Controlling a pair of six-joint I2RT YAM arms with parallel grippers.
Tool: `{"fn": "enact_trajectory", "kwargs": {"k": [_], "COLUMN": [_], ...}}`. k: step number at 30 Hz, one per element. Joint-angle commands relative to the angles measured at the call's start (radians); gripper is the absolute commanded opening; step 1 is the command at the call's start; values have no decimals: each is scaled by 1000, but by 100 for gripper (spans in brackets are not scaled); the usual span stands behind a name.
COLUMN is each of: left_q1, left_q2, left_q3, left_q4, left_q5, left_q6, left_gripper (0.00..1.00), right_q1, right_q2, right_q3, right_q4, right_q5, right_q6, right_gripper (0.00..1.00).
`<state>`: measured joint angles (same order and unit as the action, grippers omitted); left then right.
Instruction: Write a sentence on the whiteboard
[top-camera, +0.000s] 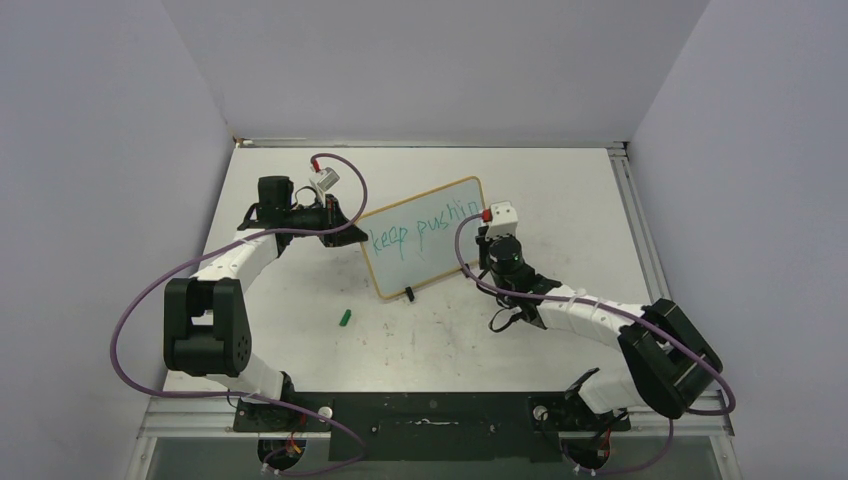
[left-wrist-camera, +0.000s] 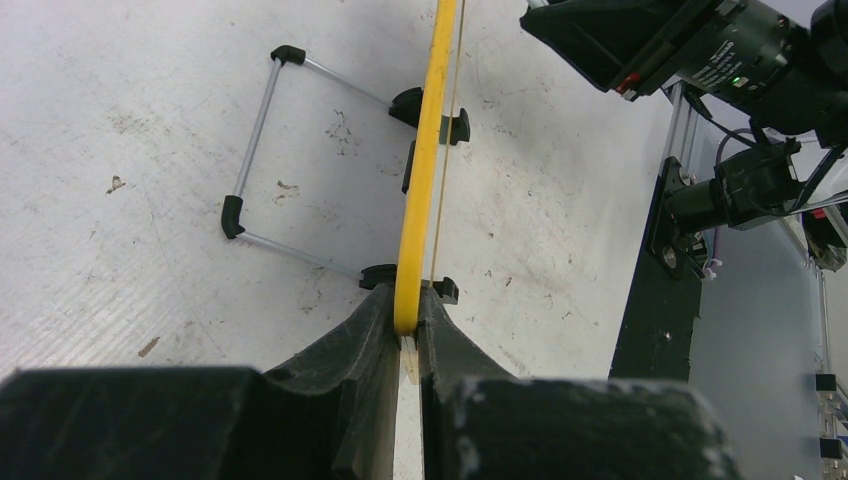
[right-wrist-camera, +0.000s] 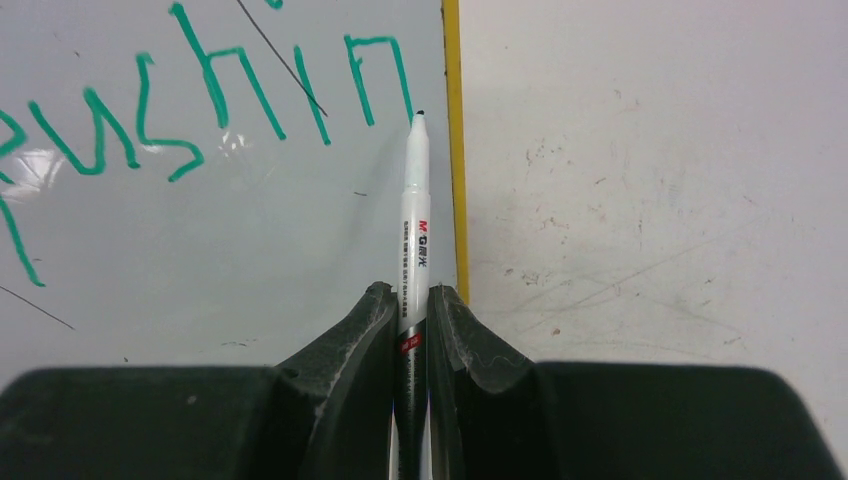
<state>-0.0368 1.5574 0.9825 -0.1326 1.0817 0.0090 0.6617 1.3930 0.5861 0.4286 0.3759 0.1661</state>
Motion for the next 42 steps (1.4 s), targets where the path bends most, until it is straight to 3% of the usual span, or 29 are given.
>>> {"fn": "enact_trajectory", "kwargs": {"k": [1, 26, 42], "left_q1": [3, 2, 2], "left_q2": [-33, -28, -30], "left_q3": [38, 38, 39], "left_q4": [4, 2, 0], "left_q5": [-22, -23, -23], "left_q6": [22, 24, 26], "left_gripper": [0, 0, 0], "right_q1": [-11, -53, -36], "right_q2": [-77, 33, 17], "right_q3": [27, 113, 45], "right_q4": [30, 59, 40], "right_q5": [-10, -67, -89], "right_q6": [-10, -72, -61], "right_gripper": [5, 5, 5]}}
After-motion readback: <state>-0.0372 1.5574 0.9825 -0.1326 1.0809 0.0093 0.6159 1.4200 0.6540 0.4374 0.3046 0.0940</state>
